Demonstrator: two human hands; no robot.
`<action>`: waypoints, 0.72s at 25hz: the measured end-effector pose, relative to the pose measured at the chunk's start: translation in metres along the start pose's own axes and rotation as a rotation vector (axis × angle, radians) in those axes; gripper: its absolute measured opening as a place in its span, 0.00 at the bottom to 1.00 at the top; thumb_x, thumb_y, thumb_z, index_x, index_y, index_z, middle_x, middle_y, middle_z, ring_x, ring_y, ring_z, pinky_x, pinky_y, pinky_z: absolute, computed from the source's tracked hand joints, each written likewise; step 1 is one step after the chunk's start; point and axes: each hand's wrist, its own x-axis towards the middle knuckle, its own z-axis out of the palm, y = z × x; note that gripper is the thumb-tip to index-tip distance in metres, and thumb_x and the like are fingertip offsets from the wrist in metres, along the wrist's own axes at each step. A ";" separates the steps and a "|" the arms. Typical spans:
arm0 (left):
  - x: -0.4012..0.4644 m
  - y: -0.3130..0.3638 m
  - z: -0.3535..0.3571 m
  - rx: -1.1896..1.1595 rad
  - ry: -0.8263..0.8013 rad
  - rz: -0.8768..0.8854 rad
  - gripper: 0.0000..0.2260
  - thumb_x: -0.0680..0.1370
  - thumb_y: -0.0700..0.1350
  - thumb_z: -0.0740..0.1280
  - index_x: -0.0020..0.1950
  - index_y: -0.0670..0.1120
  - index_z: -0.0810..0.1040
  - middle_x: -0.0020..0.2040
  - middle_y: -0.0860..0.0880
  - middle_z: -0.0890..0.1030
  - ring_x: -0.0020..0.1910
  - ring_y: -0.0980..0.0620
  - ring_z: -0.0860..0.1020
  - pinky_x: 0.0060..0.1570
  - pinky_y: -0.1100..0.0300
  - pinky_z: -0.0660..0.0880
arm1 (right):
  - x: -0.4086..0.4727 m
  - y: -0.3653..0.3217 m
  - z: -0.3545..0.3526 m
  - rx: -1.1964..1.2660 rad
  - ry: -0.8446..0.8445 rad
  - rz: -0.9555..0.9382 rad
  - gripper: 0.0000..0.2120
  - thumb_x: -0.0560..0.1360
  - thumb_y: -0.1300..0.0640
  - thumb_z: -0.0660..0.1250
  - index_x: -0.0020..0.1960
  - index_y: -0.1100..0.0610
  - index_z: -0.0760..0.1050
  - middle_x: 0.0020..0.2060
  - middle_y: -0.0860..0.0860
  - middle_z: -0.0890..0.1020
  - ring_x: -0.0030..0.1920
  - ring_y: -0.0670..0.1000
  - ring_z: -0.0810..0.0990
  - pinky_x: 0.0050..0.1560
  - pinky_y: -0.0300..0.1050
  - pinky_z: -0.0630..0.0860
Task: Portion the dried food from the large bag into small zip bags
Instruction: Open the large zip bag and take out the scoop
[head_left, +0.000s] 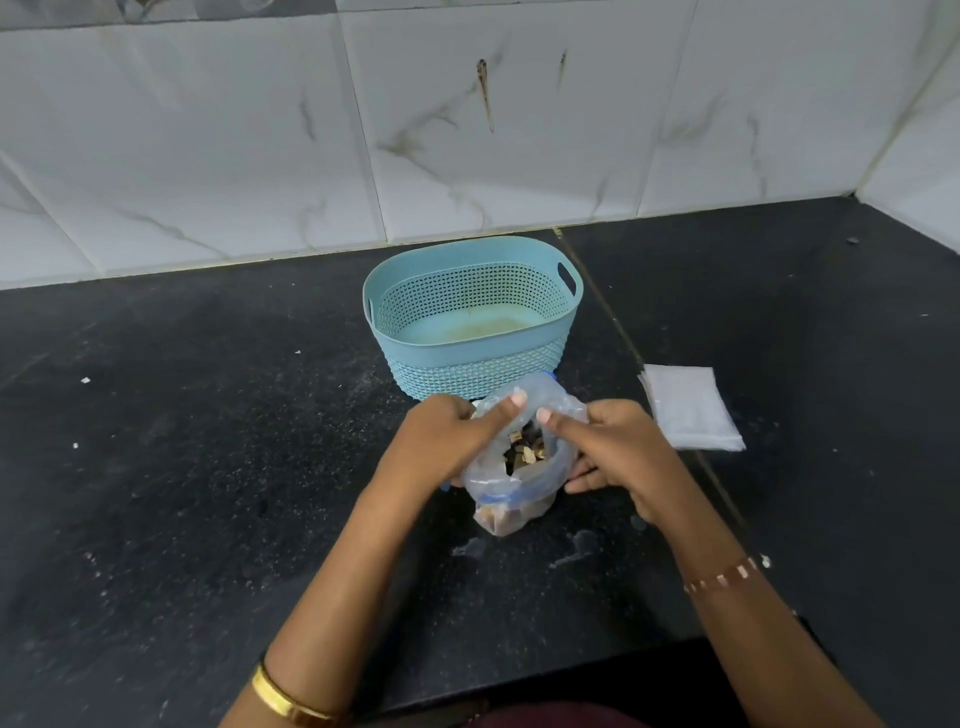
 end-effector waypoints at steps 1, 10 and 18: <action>0.002 -0.003 0.003 0.006 0.004 0.027 0.25 0.73 0.62 0.62 0.27 0.43 0.67 0.21 0.48 0.67 0.18 0.54 0.67 0.28 0.62 0.66 | -0.001 0.001 0.002 0.046 -0.015 -0.009 0.11 0.73 0.52 0.68 0.41 0.60 0.76 0.36 0.57 0.83 0.32 0.52 0.82 0.30 0.43 0.79; 0.007 -0.021 0.015 -1.277 -0.176 -0.436 0.18 0.79 0.49 0.60 0.35 0.40 0.80 0.32 0.42 0.83 0.29 0.46 0.83 0.46 0.46 0.78 | 0.002 0.023 0.003 0.826 -0.216 0.167 0.05 0.70 0.63 0.64 0.43 0.64 0.75 0.30 0.55 0.83 0.31 0.50 0.83 0.33 0.43 0.81; 0.010 -0.024 0.027 -1.469 -0.247 -0.557 0.20 0.80 0.54 0.54 0.48 0.39 0.76 0.34 0.43 0.82 0.31 0.46 0.82 0.34 0.47 0.81 | 0.014 0.027 0.000 0.936 -0.211 0.288 0.08 0.77 0.62 0.59 0.48 0.63 0.75 0.36 0.58 0.84 0.35 0.53 0.83 0.38 0.51 0.81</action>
